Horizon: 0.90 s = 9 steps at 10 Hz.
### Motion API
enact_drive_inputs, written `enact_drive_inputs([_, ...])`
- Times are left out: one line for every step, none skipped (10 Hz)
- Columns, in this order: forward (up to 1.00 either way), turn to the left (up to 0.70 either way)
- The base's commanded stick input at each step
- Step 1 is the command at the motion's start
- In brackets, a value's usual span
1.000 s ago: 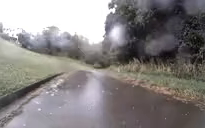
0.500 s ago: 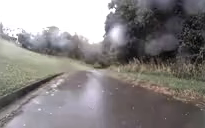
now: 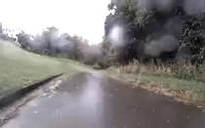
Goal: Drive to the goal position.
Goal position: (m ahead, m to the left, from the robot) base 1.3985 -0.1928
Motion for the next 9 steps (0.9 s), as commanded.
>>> enact_drive_inputs([1.0, -0.32])
enact_drive_inputs([1.0, -0.37])
enact_drive_inputs([1.0, -0.4])
enact_drive_inputs([1.0, -0.39])
enact_drive_inputs([1.0, -0.38])
enact_drive_inputs([1.0, -0.39])
enact_drive_inputs([1.0, -0.39])
enact_drive_inputs([1.0, -0.25])
enact_drive_inputs([1.0, -0.1])
